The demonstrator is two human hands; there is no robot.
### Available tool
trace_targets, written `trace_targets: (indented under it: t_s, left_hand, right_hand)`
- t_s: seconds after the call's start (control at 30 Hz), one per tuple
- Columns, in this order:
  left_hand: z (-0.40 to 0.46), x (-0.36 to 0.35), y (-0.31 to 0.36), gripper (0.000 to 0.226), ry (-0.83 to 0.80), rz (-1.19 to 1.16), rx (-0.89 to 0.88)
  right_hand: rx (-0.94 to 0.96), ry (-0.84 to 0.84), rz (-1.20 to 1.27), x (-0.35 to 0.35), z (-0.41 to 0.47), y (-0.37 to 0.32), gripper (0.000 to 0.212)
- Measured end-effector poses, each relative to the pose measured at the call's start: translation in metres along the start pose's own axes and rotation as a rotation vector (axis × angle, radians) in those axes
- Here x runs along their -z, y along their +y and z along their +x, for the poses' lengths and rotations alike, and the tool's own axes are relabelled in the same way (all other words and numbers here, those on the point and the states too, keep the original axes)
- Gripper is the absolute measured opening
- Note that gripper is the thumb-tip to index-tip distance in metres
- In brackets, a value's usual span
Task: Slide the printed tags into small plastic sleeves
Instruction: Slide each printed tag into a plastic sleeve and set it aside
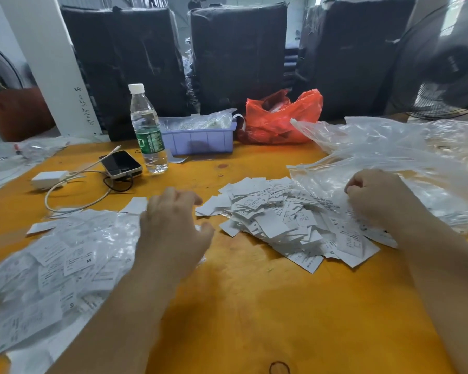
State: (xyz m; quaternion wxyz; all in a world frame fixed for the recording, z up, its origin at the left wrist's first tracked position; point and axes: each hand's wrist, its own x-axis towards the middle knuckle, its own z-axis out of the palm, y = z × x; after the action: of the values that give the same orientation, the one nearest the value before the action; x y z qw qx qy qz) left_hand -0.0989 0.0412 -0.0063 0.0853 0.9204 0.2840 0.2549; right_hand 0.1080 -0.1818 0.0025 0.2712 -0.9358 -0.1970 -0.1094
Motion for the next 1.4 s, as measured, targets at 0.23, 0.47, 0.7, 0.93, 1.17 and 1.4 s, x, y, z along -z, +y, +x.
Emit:
trace_targets:
  t_s: [0.23,0.47,0.7,0.93,1.17,1.4]
  left_hand:
    - [-0.023,-0.030,0.069,0.028,-0.071,-0.194,-0.459]
    - [0.005,-0.048,0.141,0.030,-0.085,-0.076,-0.461]
    - [0.004,-0.076,0.142,0.031,-0.136,-0.183,-0.369]
    - [0.001,-0.070,0.138,0.047,-0.138,-0.319,-0.392]
    - [0.012,-0.049,0.124,0.053,-0.212,0.002,-0.225]
    - [0.000,-0.042,0.112,0.027,-0.187,-0.037,-0.169]
  right_hand:
    - [-0.128,-0.019,-0.023,-0.001,0.001,0.010,0.022]
    - [-0.256,-0.033,-0.084,-0.001,0.007,0.021,0.028]
    - [-0.292,-0.075,-0.044,-0.005,0.021,0.034,0.021]
    - [-0.332,-0.074,-0.055,-0.008,0.023,0.039,0.010]
    - [-0.353,-0.081,-0.071,-0.009,0.022,0.041,0.014]
    - [-0.350,-0.048,-0.073,-0.011,0.023,0.037,0.015]
